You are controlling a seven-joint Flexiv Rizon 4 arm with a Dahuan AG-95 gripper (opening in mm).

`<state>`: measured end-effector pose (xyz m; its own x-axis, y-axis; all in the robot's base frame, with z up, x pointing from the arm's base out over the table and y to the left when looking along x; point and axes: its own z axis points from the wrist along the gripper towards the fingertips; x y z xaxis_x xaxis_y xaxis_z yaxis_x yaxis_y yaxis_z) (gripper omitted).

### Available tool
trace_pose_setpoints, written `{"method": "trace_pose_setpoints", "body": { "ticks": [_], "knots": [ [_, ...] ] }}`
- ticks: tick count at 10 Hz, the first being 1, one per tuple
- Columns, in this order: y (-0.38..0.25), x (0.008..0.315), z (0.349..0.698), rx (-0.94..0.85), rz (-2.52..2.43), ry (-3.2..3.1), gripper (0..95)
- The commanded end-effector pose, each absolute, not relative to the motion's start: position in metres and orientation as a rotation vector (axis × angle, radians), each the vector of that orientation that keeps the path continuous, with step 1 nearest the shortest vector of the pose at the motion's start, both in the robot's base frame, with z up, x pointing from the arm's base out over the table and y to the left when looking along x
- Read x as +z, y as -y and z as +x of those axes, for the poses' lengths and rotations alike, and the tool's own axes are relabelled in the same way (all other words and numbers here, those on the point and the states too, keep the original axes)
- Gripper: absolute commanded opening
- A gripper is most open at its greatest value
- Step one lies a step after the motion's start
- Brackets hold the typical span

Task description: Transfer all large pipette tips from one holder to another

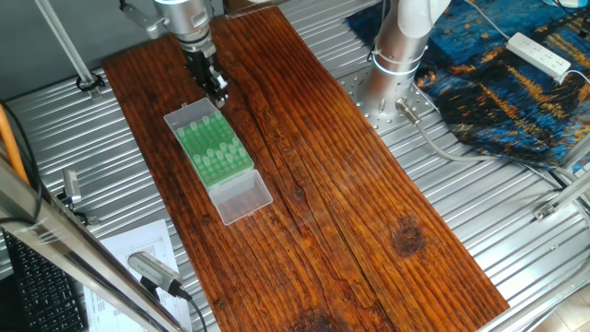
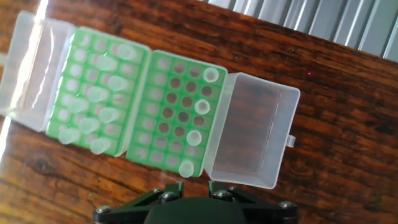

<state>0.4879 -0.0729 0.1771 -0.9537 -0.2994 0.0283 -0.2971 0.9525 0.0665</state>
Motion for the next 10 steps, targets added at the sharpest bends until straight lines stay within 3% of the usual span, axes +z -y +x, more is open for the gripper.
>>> {"method": "trace_pose_setpoints", "body": {
  "ticks": [1, 8, 9, 10],
  "knots": [
    [0.072, 0.176, 0.487, -0.077, 0.575, 3.072, 38.0],
    [0.064, 0.165, 0.492, -0.011, 0.493, 3.087, 38.0],
    [0.063, 0.164, 0.492, -0.011, 0.496, 3.087, 19.0],
    [0.061, 0.162, 0.492, -0.007, 0.495, 3.086, 19.0]
  ]
}}
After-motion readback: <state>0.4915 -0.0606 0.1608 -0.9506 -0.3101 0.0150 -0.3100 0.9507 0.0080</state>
